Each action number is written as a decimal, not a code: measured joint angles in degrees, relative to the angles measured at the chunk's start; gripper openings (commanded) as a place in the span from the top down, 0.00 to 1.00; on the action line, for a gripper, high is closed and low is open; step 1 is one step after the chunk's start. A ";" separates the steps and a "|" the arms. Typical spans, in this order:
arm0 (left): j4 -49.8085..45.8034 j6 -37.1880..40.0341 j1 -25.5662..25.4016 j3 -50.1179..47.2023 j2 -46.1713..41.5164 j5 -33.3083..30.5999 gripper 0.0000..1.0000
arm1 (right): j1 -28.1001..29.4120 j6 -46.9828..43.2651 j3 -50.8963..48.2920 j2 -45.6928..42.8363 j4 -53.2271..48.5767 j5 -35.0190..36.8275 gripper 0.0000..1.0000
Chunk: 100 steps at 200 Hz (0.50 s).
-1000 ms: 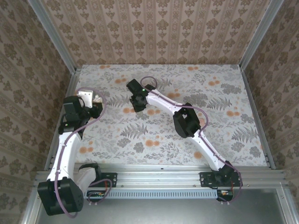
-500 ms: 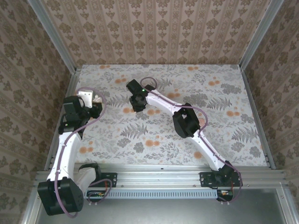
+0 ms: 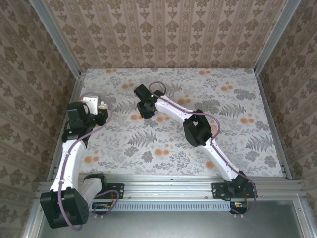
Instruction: Insert the wireless bluetooth earbuds into the charging case
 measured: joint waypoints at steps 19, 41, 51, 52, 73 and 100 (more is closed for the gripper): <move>0.00 -0.26 0.00 0.00 0.00 0.92 0.94 | -0.07 -1.20 -4.70 -2.73 1.49 0.76 0.86; 0.02 -1.05 0.00 0.00 0.00 2.54 0.94 | -0.22 -2.14 -13.90 -8.61 4.52 1.86 0.86; 0.07 -1.57 -0.02 -0.02 -0.04 3.72 0.94 | -0.22 -2.69 -18.69 -11.93 6.25 2.47 0.86; 0.09 -1.62 -0.02 0.00 -0.04 3.82 0.94 | -0.22 -2.73 -19.02 -12.17 6.40 2.51 0.86; 1.51 -2.95 -0.22 -0.50 -0.28 6.67 0.94 | -0.26 -3.65 -28.52 -19.71 10.38 3.80 0.85; 5.68 -4.61 -2.36 -3.63 -0.39 10.34 0.94 | -0.37 -5.42 -40.52 -30.18 15.67 6.01 0.83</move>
